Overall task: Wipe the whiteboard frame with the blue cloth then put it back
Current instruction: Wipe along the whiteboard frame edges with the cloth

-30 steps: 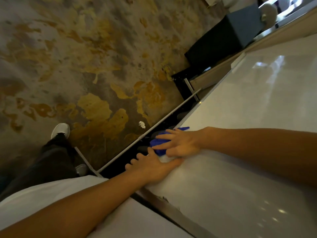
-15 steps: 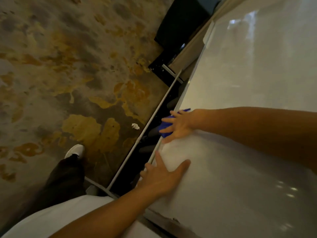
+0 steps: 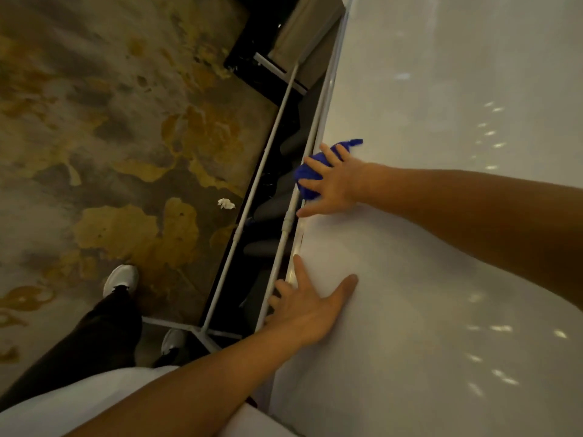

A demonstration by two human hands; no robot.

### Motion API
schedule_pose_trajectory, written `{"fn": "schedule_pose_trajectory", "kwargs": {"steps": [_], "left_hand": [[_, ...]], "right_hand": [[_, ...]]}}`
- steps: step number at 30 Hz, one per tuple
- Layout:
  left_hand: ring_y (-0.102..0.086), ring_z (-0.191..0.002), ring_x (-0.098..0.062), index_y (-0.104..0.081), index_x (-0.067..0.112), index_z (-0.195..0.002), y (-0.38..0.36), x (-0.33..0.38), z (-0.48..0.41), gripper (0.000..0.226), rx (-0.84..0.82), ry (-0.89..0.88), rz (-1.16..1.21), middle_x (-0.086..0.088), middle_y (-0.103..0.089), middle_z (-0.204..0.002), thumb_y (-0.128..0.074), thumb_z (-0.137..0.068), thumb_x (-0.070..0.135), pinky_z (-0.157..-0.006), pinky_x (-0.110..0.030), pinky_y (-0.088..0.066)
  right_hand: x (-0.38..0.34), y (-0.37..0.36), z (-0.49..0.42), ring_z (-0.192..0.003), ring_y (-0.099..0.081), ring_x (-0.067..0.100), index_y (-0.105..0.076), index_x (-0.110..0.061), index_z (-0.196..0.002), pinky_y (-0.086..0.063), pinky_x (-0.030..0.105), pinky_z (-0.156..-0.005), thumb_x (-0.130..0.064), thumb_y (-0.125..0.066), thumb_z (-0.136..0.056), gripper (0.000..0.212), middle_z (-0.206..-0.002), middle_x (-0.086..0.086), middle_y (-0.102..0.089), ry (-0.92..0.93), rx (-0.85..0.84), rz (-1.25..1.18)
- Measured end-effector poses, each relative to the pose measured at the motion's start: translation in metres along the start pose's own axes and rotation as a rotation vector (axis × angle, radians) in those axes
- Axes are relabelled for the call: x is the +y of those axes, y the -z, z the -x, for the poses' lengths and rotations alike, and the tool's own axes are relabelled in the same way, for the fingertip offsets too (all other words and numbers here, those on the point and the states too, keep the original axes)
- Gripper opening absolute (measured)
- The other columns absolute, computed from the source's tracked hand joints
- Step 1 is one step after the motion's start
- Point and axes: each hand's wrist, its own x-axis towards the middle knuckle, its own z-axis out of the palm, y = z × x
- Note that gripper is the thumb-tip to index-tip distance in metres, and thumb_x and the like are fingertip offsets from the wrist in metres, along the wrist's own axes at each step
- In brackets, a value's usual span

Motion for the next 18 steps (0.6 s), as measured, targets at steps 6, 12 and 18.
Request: {"fn": "schedule_pose_trajectory", "kwargs": {"steps": [6, 12, 18], "left_hand": [[-0.007, -0.147, -0.045, 0.024, 0.043, -0.148, 0.011, 0.019, -0.011, 0.144, -0.055, 0.035, -0.061, -0.004, 0.0, -0.163, -0.016, -0.028, 0.111, -0.111, -0.061, -0.024], [0.007, -0.149, -0.045, 0.046, 0.056, -0.126, 0.028, 0.04, -0.024, 0.134, -0.182, 0.005, -0.068, -0.001, 0.022, -0.164, -0.024, -0.025, 0.111, -0.116, -0.062, -0.017], [0.018, -0.149, -0.047, 0.043, 0.053, -0.131, 0.04, 0.054, -0.035, 0.136, -0.224, -0.043, -0.063, 0.001, 0.034, -0.161, -0.031, -0.031, 0.11, -0.117, -0.064, -0.01]], "right_hand": [[-0.041, -0.023, 0.007, -0.151, 0.015, 0.036, -0.018, -0.05, -0.153, 0.012, 0.062, -0.117, -0.083, -0.01, -0.085, 0.076, -0.168, -0.005, -0.003, 0.368, -0.045, -0.09], [0.046, 0.007, -0.045, -0.151, 0.012, 0.041, -0.01, -0.042, -0.156, 0.005, 0.064, -0.118, -0.084, -0.007, -0.085, 0.083, -0.168, 0.002, 0.001, -0.009, 0.036, -0.03], [0.001, -0.023, -0.025, -0.151, 0.014, 0.038, -0.015, -0.05, -0.153, 0.006, 0.064, -0.118, -0.084, -0.011, -0.085, 0.076, -0.168, -0.003, -0.001, 0.331, 0.02, -0.043]]}}
